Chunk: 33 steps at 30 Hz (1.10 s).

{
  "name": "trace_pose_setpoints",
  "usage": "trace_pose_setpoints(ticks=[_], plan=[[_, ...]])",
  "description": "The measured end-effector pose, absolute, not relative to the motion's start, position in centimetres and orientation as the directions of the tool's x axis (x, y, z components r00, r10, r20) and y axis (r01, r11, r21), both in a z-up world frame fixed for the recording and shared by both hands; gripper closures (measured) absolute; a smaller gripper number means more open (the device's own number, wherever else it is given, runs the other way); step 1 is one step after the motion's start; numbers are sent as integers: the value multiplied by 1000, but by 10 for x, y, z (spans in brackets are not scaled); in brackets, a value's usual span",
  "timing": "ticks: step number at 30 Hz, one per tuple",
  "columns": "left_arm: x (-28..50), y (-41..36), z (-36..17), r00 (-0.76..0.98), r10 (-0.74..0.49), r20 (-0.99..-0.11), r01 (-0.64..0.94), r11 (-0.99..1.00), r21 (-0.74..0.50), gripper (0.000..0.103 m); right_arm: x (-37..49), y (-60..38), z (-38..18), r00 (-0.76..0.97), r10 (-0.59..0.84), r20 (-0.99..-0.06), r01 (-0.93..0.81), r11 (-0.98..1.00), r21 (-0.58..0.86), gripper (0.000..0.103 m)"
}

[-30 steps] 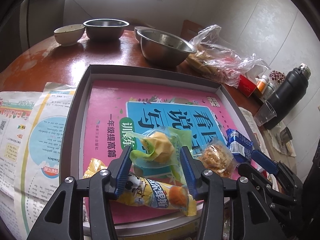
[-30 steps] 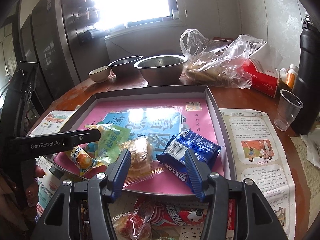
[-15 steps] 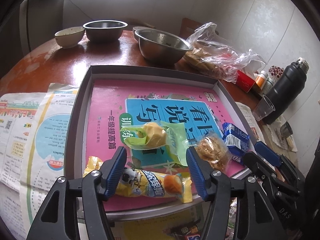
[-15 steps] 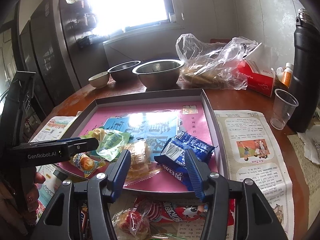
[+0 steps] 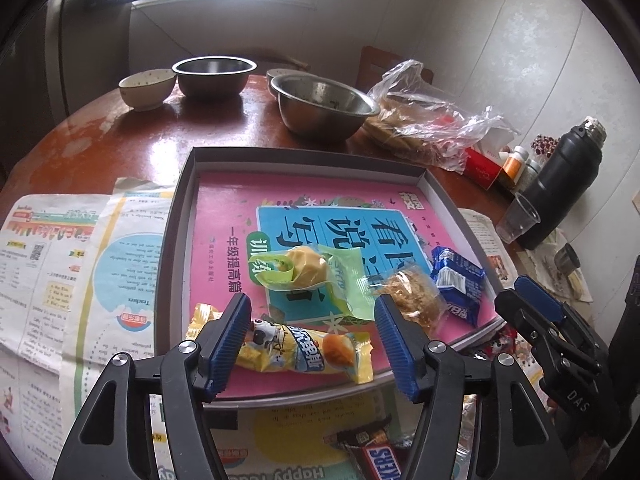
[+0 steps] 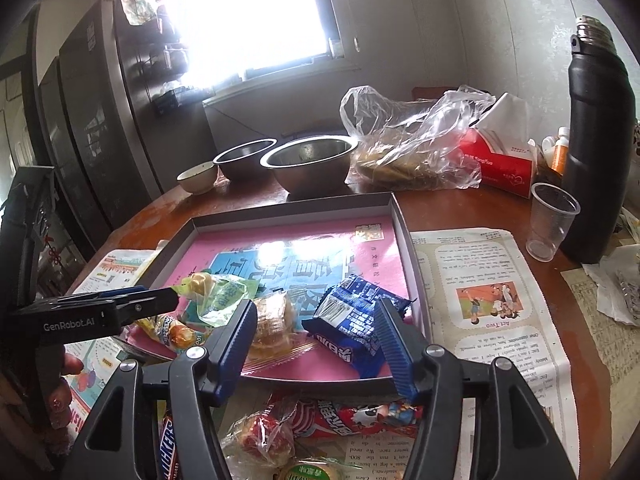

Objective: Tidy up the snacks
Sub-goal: 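Move both tools back over the newspaper toward the Snickers bar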

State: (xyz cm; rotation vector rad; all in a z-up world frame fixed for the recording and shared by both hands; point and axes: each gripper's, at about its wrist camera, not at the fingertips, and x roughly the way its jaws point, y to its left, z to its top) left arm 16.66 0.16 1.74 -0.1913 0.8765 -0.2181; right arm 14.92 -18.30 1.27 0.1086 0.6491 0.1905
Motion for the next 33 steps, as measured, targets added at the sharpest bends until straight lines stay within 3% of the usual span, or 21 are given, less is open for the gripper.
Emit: trace_pose_setpoints(ticks=[33], plan=[[117,-10,27,608,-269,-747,166,963,-211,34,97,-219,37,813,171,-556,-86,981,177,39]])
